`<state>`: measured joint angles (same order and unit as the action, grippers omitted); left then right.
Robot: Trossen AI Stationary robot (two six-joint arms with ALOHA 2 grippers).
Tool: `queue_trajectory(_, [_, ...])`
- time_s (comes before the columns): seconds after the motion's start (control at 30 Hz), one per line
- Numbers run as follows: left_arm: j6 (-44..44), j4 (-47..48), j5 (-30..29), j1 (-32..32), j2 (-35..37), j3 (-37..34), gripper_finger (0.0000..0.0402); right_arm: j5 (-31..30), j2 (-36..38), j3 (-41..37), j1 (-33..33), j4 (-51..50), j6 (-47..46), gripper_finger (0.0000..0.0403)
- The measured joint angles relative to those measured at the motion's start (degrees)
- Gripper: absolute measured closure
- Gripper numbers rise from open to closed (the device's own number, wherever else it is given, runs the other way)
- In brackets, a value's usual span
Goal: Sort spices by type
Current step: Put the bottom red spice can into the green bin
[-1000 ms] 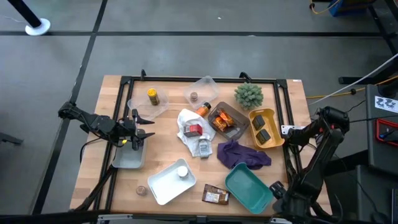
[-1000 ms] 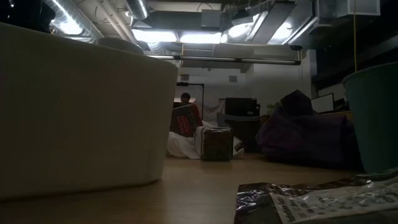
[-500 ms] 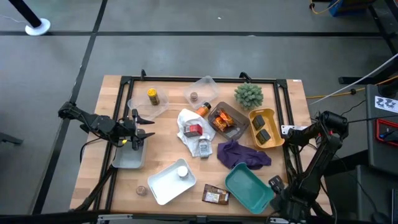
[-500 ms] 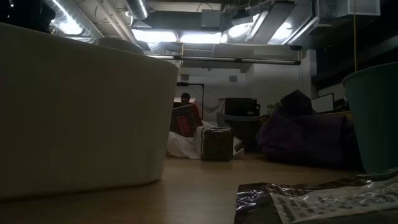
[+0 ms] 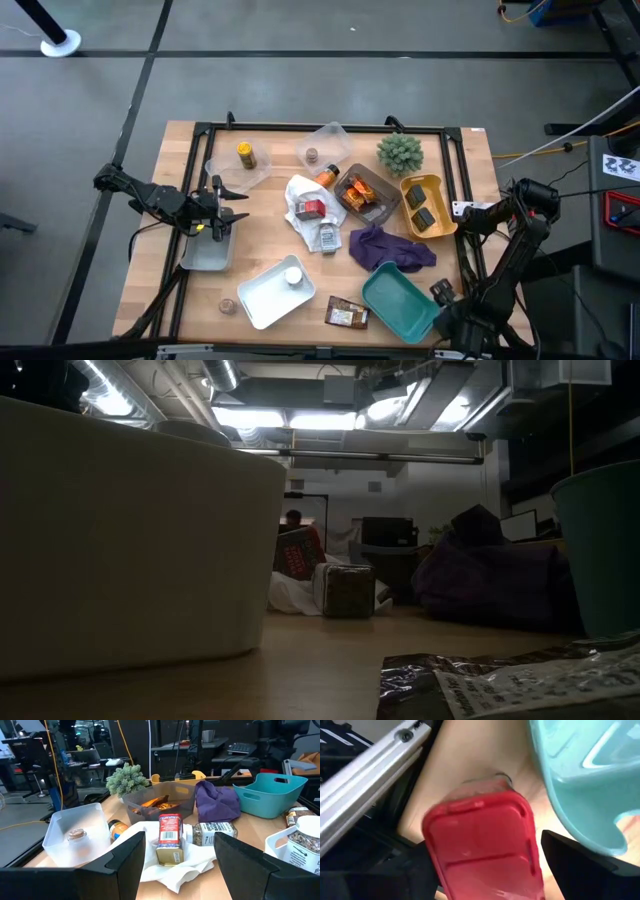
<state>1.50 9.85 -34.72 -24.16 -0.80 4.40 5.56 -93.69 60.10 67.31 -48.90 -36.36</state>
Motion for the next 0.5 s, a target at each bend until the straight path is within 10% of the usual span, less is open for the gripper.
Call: queue_trajectory(0.5, [0.0, 0.0, 0.0, 0.0, 0.0, 0.0, 0.0178, 1.4, 0.0, 0.04, -0.13, 2.55, -0.72, 0.0084])
